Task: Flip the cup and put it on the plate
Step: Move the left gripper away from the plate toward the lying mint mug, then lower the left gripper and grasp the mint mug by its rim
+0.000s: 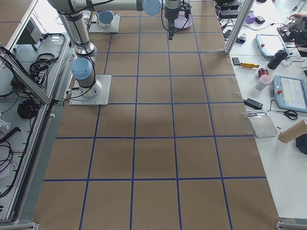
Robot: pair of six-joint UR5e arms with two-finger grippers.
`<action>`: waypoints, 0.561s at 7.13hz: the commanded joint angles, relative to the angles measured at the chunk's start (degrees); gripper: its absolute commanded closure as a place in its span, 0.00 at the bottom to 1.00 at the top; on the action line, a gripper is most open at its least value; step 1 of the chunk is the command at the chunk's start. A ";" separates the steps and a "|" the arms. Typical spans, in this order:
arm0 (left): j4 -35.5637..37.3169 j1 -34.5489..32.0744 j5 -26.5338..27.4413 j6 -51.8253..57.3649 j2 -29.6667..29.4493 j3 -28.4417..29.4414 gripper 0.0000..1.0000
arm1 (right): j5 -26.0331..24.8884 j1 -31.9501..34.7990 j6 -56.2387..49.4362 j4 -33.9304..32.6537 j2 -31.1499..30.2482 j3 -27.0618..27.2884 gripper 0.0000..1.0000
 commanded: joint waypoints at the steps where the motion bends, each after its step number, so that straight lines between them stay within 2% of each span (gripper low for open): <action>1: 0.18 8.85 -0.44 10.95 -2.10 -0.13 0.00 | 0.04 0.00 0.00 0.00 0.00 0.00 0.00; 2: 0.36 12.37 -1.05 16.06 -3.85 0.30 0.00 | 0.04 0.00 0.00 0.00 0.00 0.00 0.00; 3: 0.62 15.36 -5.75 19.33 -5.79 0.48 0.00 | 0.04 0.00 0.00 0.00 0.00 0.00 0.00; 4: 0.62 18.35 -7.10 21.54 -8.07 0.57 0.00 | 0.04 0.00 0.00 0.00 0.00 0.00 0.00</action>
